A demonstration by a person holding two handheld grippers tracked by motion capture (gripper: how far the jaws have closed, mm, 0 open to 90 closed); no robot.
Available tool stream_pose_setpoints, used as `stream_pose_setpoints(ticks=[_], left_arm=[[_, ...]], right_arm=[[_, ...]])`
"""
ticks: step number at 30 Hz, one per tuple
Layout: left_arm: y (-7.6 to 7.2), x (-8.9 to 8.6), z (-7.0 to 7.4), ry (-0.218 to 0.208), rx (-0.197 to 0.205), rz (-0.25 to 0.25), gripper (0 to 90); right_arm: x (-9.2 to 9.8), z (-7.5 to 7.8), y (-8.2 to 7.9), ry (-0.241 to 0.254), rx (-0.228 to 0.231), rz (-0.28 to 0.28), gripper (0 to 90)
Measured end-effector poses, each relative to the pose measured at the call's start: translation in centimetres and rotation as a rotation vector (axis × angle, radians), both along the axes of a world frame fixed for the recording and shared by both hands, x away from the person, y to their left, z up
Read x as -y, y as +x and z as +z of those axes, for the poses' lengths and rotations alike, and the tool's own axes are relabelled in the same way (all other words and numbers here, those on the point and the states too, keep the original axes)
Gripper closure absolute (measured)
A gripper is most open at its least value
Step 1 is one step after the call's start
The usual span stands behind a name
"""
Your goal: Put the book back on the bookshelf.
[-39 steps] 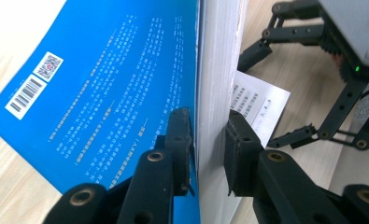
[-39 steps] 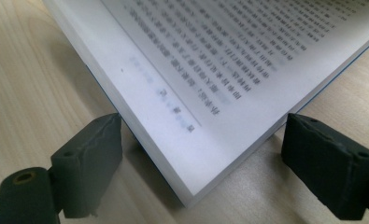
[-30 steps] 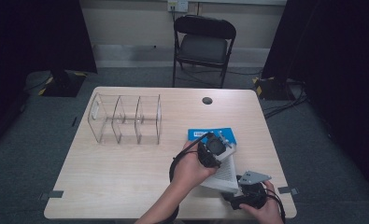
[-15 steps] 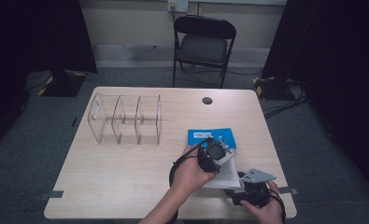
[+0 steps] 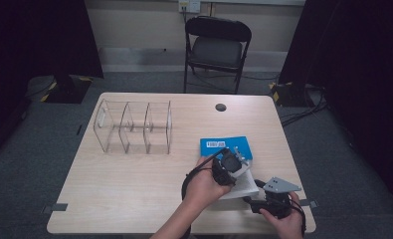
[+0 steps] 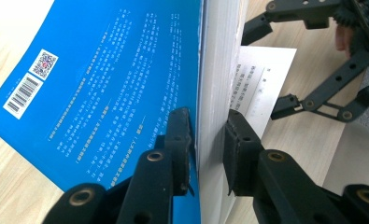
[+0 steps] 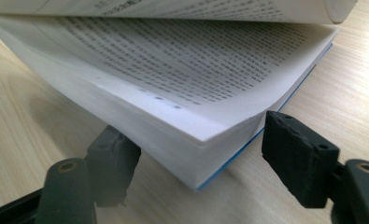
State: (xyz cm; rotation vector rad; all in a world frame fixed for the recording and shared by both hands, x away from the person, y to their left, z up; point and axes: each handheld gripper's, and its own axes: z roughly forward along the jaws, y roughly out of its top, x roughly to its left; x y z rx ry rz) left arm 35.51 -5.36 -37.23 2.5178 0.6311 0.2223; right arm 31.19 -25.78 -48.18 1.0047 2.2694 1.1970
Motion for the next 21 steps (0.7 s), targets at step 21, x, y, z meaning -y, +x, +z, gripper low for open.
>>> stream_pose_setpoints(ticks=[21], left_arm=[[-0.9,-0.1,0.2,0.015,0.010,-0.029,74.3]], right_arm=[[0.2,-0.2,1.9,0.050,0.059,0.018,13.6]])
